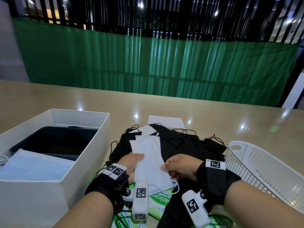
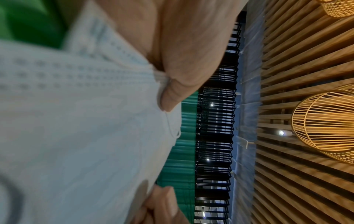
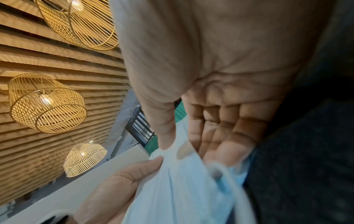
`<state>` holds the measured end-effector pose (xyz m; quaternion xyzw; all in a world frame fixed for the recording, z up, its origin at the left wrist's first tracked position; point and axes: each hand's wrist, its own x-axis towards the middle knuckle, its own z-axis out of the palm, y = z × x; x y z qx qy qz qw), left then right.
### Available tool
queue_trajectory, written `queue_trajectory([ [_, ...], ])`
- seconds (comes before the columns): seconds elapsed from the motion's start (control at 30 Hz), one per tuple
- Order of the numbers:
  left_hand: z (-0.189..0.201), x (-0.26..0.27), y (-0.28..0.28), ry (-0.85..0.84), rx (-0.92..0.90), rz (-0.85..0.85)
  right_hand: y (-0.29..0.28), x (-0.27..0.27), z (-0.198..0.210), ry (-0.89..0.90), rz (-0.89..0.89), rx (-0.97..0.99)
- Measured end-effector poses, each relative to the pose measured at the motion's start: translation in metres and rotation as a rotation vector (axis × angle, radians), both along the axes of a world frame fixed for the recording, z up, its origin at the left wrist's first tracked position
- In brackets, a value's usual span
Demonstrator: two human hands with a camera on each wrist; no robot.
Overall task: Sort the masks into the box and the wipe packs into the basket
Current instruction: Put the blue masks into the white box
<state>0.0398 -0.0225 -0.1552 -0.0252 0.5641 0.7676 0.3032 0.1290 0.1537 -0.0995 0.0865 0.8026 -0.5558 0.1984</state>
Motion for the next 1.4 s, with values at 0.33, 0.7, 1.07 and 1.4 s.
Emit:
queue_trajectory([
  [0.33,0.021,0.025,-0.007,0.055,0.234,-0.218,-0.006,-0.002,-0.003,0.04,0.012,-0.03],
  [0.7,0.029,0.039,0.001,0.067,0.098,-0.002,0.036,-0.007,0.0,0.255,-0.591,-0.531],
  [1.07,0.082,0.008,0.022,0.635,-0.881,-0.121,0.056,-0.001,-0.028,0.165,-0.571,-0.584],
  [1.4,0.11,-0.075,0.061,0.804,-1.511,-0.324,0.057,-0.003,-0.032,0.186,-0.539,-0.582],
])
